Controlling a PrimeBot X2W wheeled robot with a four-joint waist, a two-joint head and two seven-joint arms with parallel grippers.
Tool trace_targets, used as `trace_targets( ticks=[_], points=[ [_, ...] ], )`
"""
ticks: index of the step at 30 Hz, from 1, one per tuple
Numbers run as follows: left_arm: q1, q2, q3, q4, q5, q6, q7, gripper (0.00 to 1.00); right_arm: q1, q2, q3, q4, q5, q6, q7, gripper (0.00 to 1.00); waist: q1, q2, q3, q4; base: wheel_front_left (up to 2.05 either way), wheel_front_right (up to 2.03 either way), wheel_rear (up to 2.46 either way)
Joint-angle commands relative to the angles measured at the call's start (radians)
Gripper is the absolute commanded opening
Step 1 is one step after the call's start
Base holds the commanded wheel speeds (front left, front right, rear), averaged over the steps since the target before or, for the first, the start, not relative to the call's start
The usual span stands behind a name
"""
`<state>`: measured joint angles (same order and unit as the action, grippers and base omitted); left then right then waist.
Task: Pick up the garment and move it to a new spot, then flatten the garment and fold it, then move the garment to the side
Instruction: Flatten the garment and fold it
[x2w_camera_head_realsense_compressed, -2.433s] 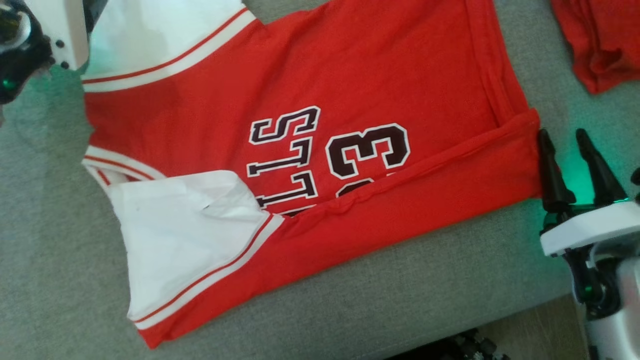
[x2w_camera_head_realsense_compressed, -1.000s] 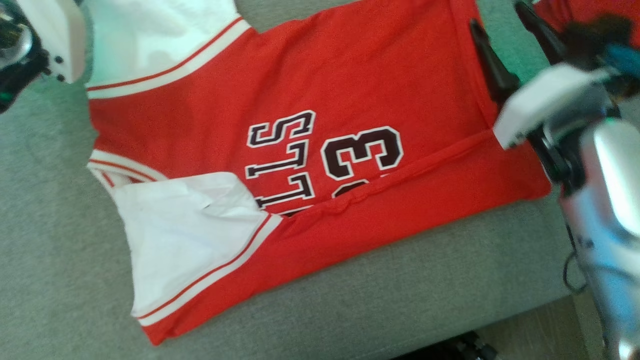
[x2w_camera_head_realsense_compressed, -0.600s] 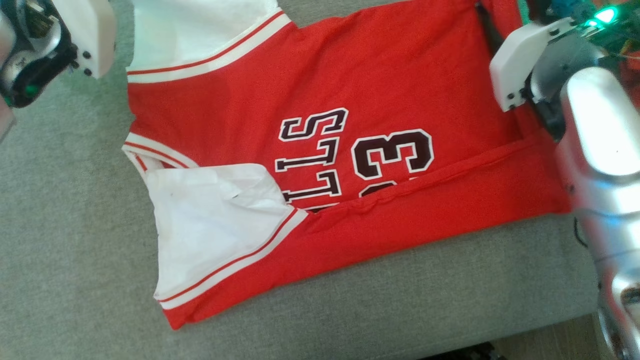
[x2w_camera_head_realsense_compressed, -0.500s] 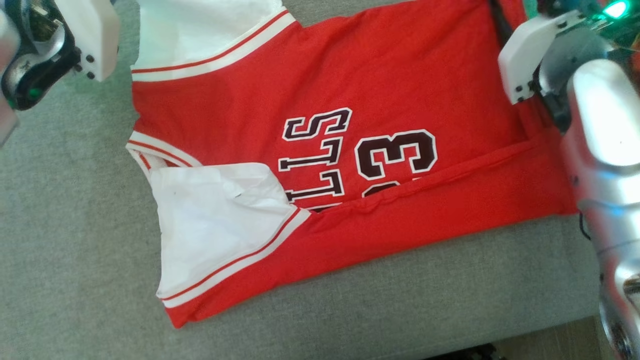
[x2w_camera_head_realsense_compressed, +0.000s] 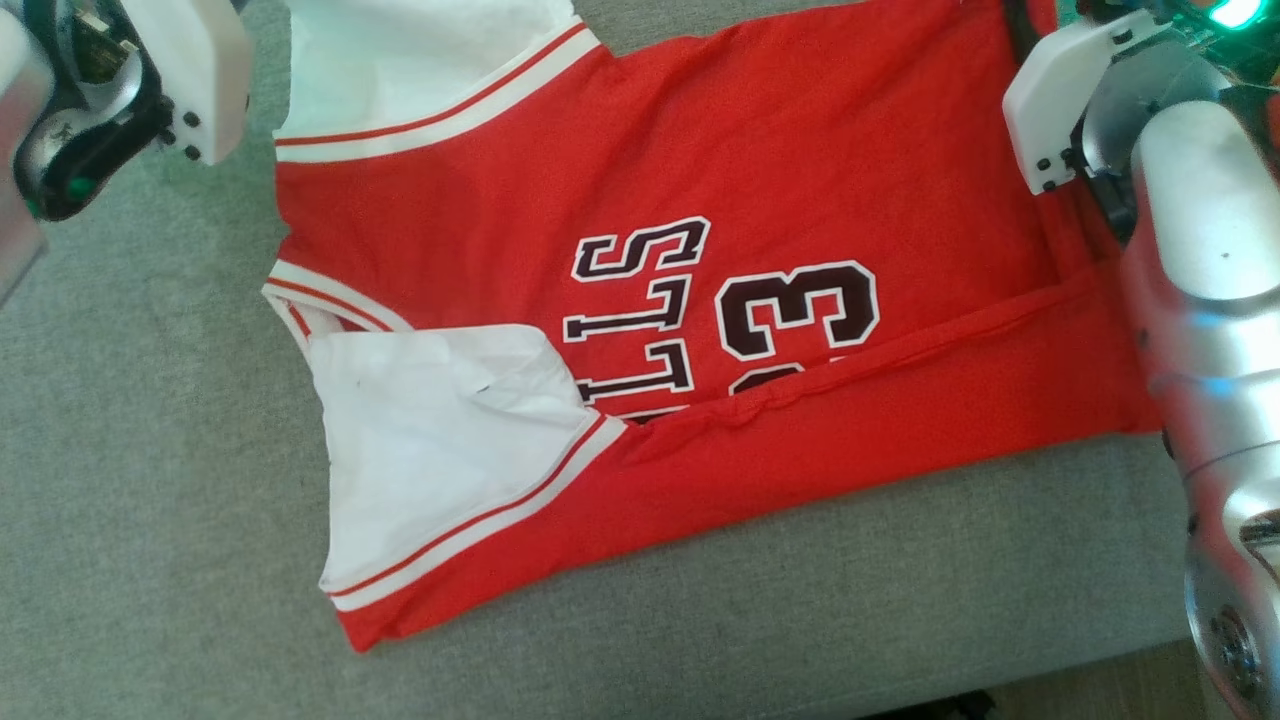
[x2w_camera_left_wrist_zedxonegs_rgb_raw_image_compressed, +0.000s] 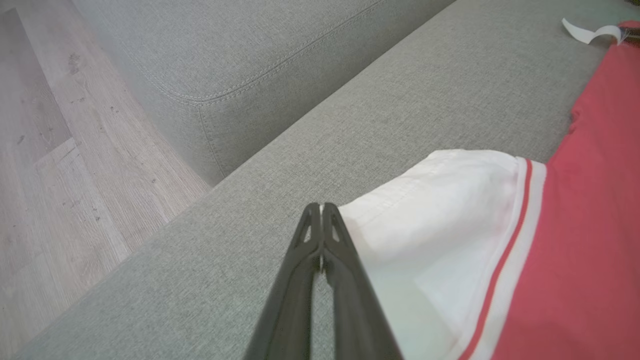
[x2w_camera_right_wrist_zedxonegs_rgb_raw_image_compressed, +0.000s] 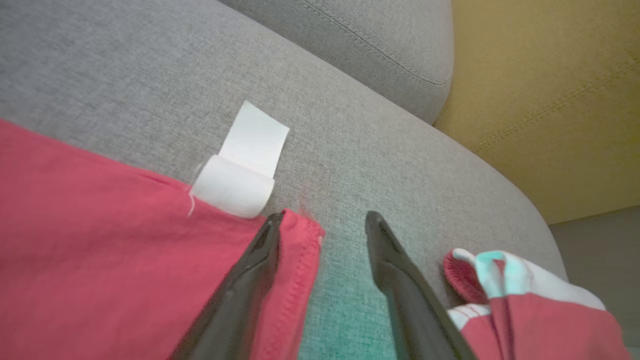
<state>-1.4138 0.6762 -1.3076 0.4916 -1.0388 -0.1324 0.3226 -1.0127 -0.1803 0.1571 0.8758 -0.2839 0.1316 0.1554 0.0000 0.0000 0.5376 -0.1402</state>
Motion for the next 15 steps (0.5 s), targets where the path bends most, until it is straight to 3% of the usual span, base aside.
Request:
trace_targets(
  ticks=[1,2,5,6,9,15],
  points=[
    [-0.062,0.022,0.036,-0.013,-0.009,0.002,-0.013,0.00,-0.020,0.014,0.004,-0.015,-0.009,-0.001,-0.012,0.63,0.0000,0.0000,-0.001,0.002,0.00,0.00,0.00],
    [-0.062,0.021,0.035,-0.013,-0.009,0.002,-0.015,0.00,-0.023,0.014,0.003,-0.006,-0.013,-0.001,-0.016,0.52,0.0000,0.0000,-0.001,0.003,0.00,0.00,0.00],
    [-0.060,0.019,0.033,-0.013,-0.010,0.002,-0.019,0.00,-0.032,0.013,0.000,0.015,-0.024,-0.001,-0.032,0.37,0.0000,0.0000,-0.002,0.008,0.00,0.00,0.00],
    [-0.058,0.018,0.032,-0.013,-0.011,0.002,-0.020,0.00,-0.035,0.014,-0.002,0.023,-0.026,-0.001,-0.036,0.24,0.0000,0.0000,-0.003,0.009,0.00,0.00,0.00],
    [-0.055,0.018,0.030,-0.013,-0.012,0.002,-0.023,0.00,-0.043,0.015,-0.008,0.046,-0.028,-0.001,-0.044,0.00,0.0000,0.0000,-0.004,0.013,0.00,0.00,0.00],
    [-0.054,0.019,0.029,-0.016,-0.004,0.002,-0.048,0.00,-0.062,0.021,-0.042,0.079,-0.009,-0.001,-0.072,0.00,0.0000,0.0000,-0.009,0.018,0.00,0.00,0.00]
  ],
)
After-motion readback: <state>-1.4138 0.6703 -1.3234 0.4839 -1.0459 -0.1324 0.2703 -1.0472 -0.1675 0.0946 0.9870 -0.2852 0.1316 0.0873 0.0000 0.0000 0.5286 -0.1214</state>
